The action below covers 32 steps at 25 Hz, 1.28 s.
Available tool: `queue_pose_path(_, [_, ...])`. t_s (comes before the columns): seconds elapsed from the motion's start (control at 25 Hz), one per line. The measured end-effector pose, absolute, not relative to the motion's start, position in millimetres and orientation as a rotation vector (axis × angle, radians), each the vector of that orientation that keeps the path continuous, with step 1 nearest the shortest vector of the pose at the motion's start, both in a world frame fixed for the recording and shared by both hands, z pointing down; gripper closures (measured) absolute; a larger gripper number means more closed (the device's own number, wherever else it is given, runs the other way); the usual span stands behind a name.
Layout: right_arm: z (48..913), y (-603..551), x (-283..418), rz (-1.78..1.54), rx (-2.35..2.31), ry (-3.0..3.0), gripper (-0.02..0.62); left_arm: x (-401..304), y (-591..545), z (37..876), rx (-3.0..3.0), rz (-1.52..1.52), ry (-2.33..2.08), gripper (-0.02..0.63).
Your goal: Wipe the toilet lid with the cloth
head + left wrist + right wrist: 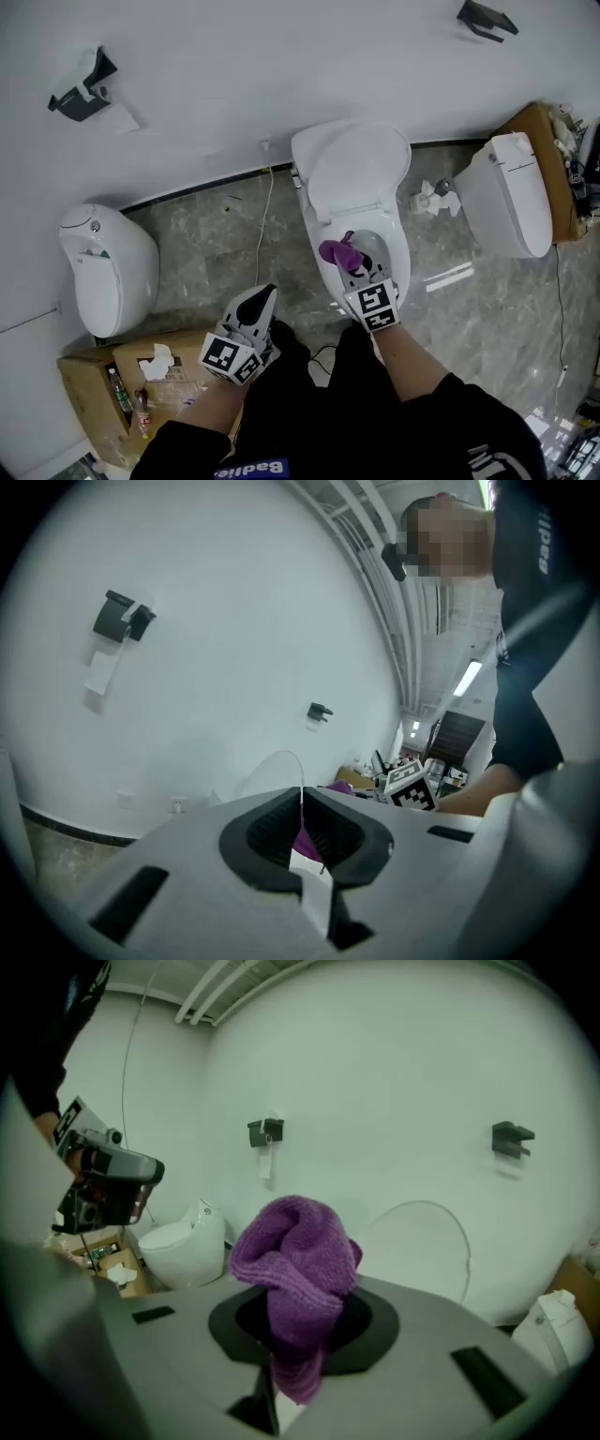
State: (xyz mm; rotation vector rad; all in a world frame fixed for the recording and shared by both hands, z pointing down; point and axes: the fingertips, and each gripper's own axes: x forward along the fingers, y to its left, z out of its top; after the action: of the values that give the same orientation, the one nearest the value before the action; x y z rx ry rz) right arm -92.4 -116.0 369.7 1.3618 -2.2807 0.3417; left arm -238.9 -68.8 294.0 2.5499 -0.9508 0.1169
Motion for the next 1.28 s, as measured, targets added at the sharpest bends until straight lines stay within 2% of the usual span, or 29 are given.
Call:
queue_pose_path(0.36, [237,-63,-86,0.242,1.346,-2.365,0.535,-176,-19,206,2.726,0.129,-0.682,0.581])
queue_pose_path(0.8, [148,4,-49,0.008,1.033,-2.562,0.535,-110,12,131,2.721,0.040,-0.858,0.581])
queue_pose_path(1.0, [118,17,-27,0.070,1.072,-2.635,0.535,-84,24,92,2.766,0.022,-0.795,0.581])
queue_pose_path(1.28, [115,31,-32,0.156,1.098,-2.696,0.535,-64,26,88,2.800,0.000,-0.728,0.581])
